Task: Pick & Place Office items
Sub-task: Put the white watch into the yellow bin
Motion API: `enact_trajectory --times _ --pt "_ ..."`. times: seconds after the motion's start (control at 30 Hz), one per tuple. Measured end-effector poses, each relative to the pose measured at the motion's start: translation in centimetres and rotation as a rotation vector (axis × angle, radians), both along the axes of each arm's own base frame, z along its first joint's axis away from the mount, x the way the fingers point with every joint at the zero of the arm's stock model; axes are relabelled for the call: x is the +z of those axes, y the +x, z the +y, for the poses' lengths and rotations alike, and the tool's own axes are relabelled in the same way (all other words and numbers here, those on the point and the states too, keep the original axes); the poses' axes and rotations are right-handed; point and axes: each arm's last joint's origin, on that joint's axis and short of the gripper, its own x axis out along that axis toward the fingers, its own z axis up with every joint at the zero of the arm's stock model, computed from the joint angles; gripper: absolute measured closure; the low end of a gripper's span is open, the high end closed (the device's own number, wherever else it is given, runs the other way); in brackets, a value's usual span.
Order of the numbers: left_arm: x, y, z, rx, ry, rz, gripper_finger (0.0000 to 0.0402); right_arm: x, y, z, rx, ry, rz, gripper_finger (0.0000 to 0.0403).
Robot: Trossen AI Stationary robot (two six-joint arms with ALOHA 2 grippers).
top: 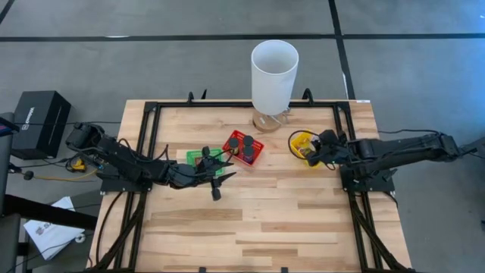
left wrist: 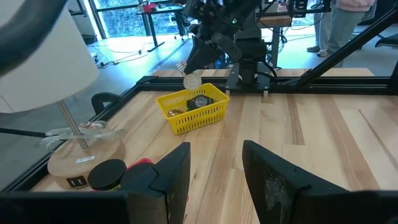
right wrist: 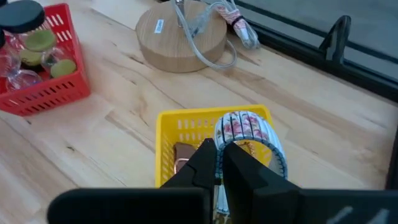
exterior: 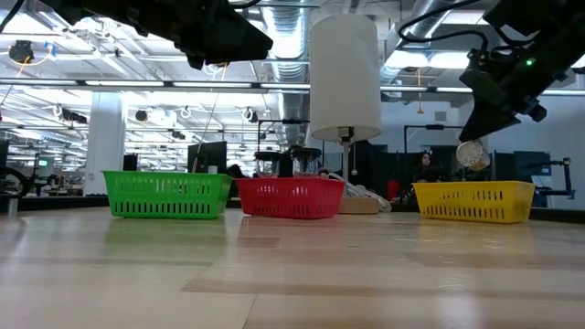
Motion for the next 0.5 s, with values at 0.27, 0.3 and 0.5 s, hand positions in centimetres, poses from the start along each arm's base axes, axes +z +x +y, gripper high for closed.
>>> enact_trajectory --times 0.27,0.3,0.5 --pt "0.0 0.0 0.0 0.0 0.0 -0.001 0.0262 -0.8 0.3 0.0 -0.001 0.002 -0.029 0.0392" --pt "0.0 0.0 0.0 0.0 0.003 0.0 0.0262 -1.0 0.3 0.0 -0.002 0.003 -0.033 0.0392" --pt "0.1 0.1 0.2 0.007 0.006 -0.006 0.0262 -2.0 0.3 0.0 -0.029 0.032 -0.084 0.0392"
